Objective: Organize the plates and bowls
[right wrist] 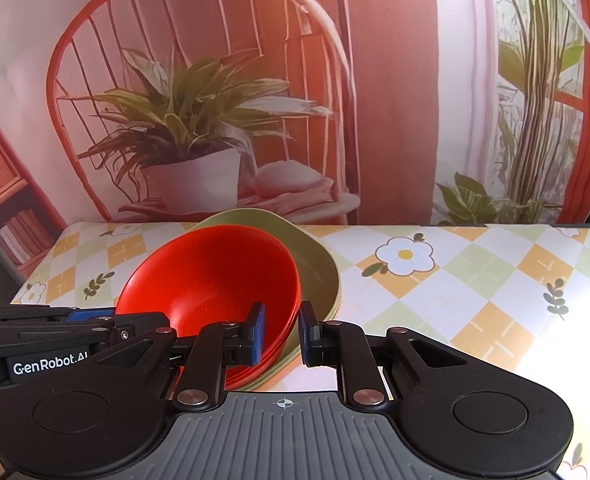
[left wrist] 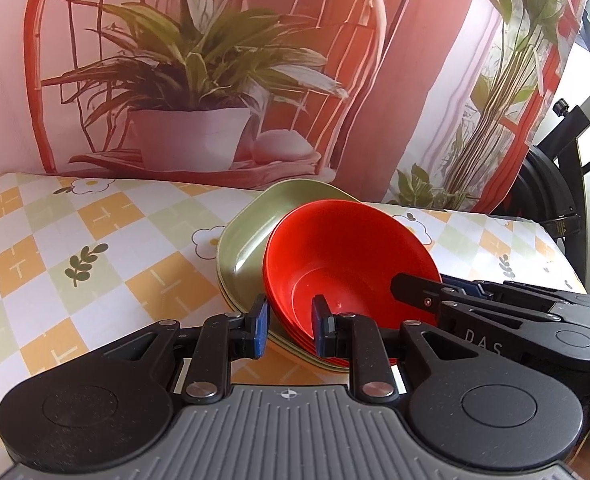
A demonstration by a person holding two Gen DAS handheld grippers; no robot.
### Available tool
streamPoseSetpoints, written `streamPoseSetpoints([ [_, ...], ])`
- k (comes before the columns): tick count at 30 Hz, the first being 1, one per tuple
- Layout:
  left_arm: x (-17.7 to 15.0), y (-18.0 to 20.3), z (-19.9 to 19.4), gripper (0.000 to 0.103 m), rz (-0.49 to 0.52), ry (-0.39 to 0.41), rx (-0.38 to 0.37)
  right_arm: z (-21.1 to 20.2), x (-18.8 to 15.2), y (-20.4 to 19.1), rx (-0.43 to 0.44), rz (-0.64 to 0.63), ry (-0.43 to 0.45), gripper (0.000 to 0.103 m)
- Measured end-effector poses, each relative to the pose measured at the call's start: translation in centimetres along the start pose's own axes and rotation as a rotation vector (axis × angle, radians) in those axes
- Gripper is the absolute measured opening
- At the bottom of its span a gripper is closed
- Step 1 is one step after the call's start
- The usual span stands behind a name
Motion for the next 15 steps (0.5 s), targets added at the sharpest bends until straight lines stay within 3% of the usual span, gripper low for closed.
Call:
streamPoseSetpoints([
  [12,-0.1,0.4,-0.3,0.025,0.029,-0.009,0.028,-0.5,0.1,0.5,-0.014,0.022,-0.013,0.018],
  [15,0.0,0.6,-0.8,0.032,0.037,-0.002,0.026,-1.3,0.3,0.7,-0.019,0.023,0.000,0.019],
])
Point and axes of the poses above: each gripper's, at about its wrist camera, not at the fingertips, and z roughly the way its jaws point, y to its right, x to its top, the point moved 8 cm from there along z, roughly the way its jaws point, and after that the axes turned 4 degrees about -x, right-handed, at the moved point
